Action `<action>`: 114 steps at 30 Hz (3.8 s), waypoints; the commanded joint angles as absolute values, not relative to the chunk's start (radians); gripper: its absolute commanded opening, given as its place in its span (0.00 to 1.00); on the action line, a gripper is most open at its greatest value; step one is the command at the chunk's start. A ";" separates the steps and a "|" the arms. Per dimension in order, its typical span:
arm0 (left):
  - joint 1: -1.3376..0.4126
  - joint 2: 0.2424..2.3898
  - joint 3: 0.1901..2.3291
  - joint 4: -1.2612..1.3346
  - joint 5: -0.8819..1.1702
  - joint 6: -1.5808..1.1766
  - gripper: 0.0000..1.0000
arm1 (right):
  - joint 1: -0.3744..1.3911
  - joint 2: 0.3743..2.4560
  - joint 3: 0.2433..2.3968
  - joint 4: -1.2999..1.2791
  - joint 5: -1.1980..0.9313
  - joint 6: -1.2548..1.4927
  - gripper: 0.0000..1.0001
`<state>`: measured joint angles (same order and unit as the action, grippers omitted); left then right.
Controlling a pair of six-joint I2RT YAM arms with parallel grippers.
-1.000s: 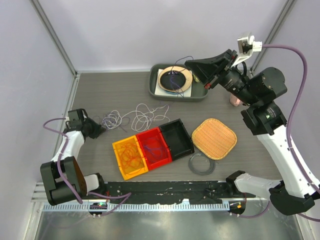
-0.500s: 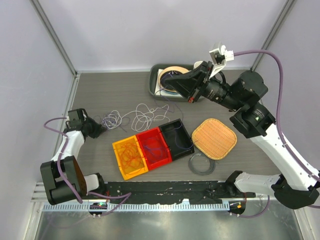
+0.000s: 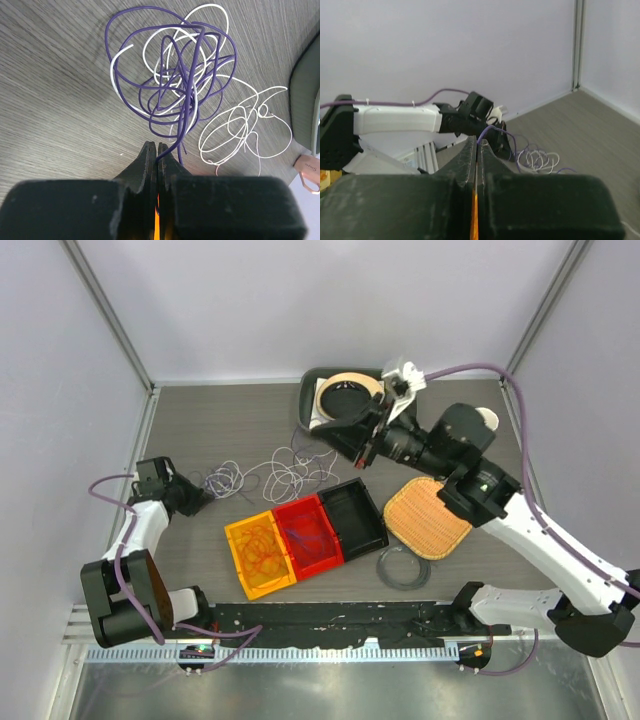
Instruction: Untangle the cables
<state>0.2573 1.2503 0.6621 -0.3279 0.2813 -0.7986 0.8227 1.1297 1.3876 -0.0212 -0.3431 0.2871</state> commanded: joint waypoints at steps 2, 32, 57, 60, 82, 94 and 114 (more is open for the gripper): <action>0.255 1.256 0.658 -0.290 0.304 -0.776 0.00 | 0.900 1.112 1.244 0.107 -0.240 0.261 0.01; 0.255 1.275 0.657 -0.281 0.298 -0.772 0.00 | 1.068 1.040 1.322 0.011 -0.095 0.101 0.01; 0.255 1.285 0.649 -0.262 0.296 -0.778 0.00 | 1.106 1.362 0.870 0.170 0.158 0.244 0.01; 0.252 1.284 0.647 -0.262 0.299 -0.778 0.00 | 1.130 1.451 0.887 0.153 0.251 0.253 0.01; 0.252 1.262 0.658 -0.256 0.341 -0.749 0.00 | 1.184 1.514 1.005 0.043 0.393 0.270 0.16; 0.154 1.227 0.802 -0.252 0.387 -0.776 0.00 | 1.181 1.348 1.014 0.066 0.437 0.164 0.85; -0.221 1.075 1.177 -0.244 0.328 -0.813 0.00 | 0.979 1.417 0.896 0.623 -0.050 -0.107 0.83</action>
<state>-0.2020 1.0969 1.1336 -0.2825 0.3321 -0.8059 0.9829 1.3872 0.8528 0.4625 0.1226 0.0006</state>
